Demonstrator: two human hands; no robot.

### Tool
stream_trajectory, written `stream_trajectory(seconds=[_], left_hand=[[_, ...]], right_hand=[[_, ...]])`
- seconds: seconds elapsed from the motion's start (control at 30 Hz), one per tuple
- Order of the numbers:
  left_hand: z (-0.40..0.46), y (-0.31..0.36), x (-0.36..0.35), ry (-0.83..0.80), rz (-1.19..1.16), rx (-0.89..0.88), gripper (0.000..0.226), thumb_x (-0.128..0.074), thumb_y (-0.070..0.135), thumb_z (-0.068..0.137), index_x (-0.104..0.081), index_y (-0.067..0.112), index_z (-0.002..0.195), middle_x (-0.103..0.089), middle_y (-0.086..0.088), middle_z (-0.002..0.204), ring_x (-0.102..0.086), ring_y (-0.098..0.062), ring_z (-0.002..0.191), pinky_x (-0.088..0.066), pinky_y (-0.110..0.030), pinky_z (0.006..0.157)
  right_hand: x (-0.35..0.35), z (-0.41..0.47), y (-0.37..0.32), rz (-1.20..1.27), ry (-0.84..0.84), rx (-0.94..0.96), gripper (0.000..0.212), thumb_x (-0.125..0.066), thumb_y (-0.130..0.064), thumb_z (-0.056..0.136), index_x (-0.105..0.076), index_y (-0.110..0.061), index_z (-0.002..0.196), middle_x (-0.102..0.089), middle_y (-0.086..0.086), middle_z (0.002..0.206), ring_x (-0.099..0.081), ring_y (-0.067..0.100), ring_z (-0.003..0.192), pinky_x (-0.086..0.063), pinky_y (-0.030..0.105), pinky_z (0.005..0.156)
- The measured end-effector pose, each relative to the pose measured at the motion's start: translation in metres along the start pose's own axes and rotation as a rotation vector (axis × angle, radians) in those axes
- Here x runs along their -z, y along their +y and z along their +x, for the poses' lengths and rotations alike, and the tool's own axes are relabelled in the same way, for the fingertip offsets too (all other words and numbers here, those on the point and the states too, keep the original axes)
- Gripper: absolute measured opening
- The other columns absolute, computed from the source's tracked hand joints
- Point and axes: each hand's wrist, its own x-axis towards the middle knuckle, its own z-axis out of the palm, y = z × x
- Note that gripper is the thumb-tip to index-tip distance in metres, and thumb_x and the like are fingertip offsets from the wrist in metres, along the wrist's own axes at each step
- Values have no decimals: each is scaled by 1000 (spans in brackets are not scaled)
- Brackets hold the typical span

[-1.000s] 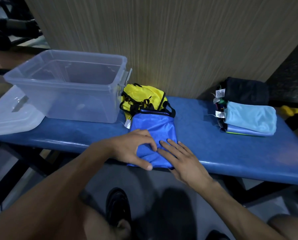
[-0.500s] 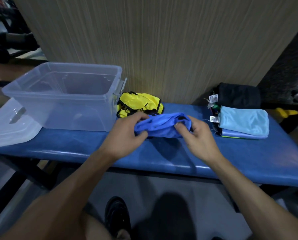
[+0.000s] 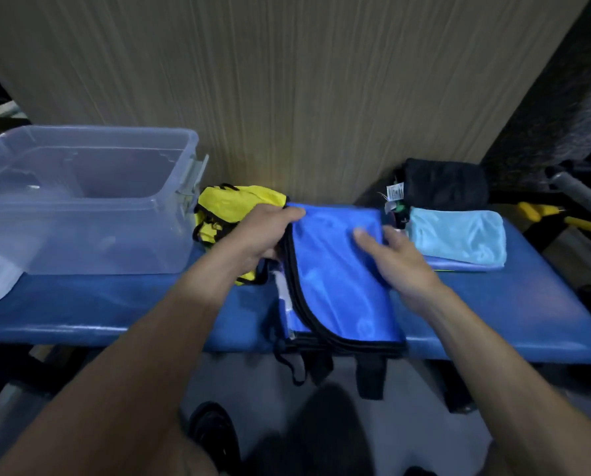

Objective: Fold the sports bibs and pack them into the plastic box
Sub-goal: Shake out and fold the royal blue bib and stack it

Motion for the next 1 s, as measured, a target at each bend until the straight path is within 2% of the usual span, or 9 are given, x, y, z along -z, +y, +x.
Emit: stream_trajectory(seconds=[0.07, 0.13, 0.23, 0.37, 0.47, 0.53, 0.73, 0.9, 1.0], left_hand=[[24, -28, -2, 12, 104, 114, 29, -60, 30, 101, -68, 3, 96, -66, -4, 72, -70, -19, 65, -61, -35, 57], [42, -50, 2, 23, 247, 115, 31, -61, 33, 101, -68, 2, 102, -64, -10, 87, -70, -26, 81, -60, -38, 70], [55, -58, 9, 14, 374, -24, 18, -71, 27, 95, -64, 17, 108, -68, -8, 99, -64, -23, 85, -53, -33, 68], [69, -55, 6, 123, 485, -177, 20, -73, 20, 93, -72, 18, 113, -71, -2, 112, -66, -19, 103, -53, -32, 90], [78, -57, 1, 232, 591, -268, 18, -68, 19, 96, -73, 18, 113, -70, 0, 115, -61, -13, 100, -41, -20, 82], [81, -60, 0, 233, 649, -301, 19, -64, 18, 99, -74, 16, 115, -71, -1, 117, -60, -12, 102, -37, -16, 81], [84, -63, 2, 280, 773, -374, 17, -63, 15, 99, -76, 15, 110, -74, -3, 110, -65, -22, 104, -41, -21, 82], [56, -50, -6, 156, 866, -607, 23, -67, 19, 96, -70, 19, 118, -62, 1, 120, -54, -20, 113, -41, -26, 97], [17, -43, -18, -198, 685, -667, 15, -70, 25, 96, -75, 21, 109, -68, 11, 102, -65, -4, 95, -49, -20, 83]], right_hand=[[7, 10, 36, -133, -45, -86, 44, -74, -6, 90, -56, -13, 129, -74, 9, 115, -73, 17, 94, -60, 38, 87], [8, 17, 49, -261, -41, -82, 60, -74, 0, 87, -49, -24, 137, -74, 5, 111, -73, 18, 96, -58, 44, 94], [7, 28, 52, -301, -17, -72, 72, -76, -10, 81, -45, -33, 143, -75, 1, 107, -73, 20, 100, -57, 48, 96], [4, 34, 54, -374, 58, 1, 65, -73, -9, 89, -47, -29, 145, -73, -5, 102, -70, 15, 99, -56, 40, 96], [4, 33, 50, -479, 124, 87, 62, -72, -14, 92, -47, -32, 146, -67, -9, 95, -65, 12, 90, -51, 29, 90], [4, 31, 51, -515, 109, 131, 63, -72, -15, 91, -47, -30, 147, -67, -4, 108, -63, 12, 96, -48, 26, 93], [11, 11, 55, -721, -2, 335, 42, -71, -21, 93, -64, -25, 133, -51, -6, 119, -56, 8, 92, -48, 29, 96], [24, -17, 48, -795, 13, 506, 13, -62, -20, 99, -70, -22, 109, -55, -8, 113, -61, 10, 95, -46, 24, 85], [31, -37, 45, -832, -1, 555, 9, -62, -25, 98, -63, -24, 89, -56, -11, 86, -57, 10, 77, -44, 28, 71]])
